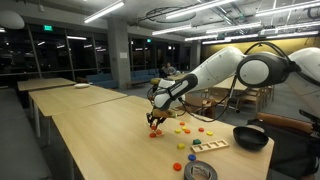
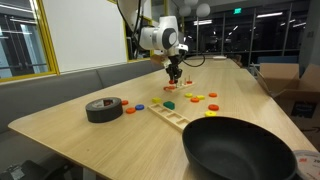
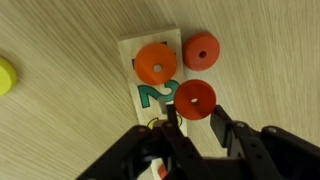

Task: Put the round orange block on the first position from the end closest to you on the wooden board

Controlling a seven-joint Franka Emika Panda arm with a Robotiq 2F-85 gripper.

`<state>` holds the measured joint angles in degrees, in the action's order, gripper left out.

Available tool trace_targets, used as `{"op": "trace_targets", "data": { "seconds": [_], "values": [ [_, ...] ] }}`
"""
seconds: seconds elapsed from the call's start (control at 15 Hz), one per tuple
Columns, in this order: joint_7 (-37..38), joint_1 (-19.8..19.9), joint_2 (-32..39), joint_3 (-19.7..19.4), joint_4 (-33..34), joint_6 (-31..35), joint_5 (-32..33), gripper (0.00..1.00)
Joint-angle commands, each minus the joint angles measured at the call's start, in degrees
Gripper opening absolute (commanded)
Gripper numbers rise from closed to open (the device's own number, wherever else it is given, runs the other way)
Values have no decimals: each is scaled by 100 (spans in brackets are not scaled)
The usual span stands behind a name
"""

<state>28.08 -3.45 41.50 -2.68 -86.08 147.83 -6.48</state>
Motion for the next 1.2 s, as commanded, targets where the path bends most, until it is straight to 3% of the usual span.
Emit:
{"op": "trace_targets", "data": {
  "seconds": [0.0, 1.13],
  "values": [
    [-28, -11, 136, -38, 297, 31, -161, 18],
    [-38, -8, 7, -215, 427, -554, -32, 16]
  ]
}}
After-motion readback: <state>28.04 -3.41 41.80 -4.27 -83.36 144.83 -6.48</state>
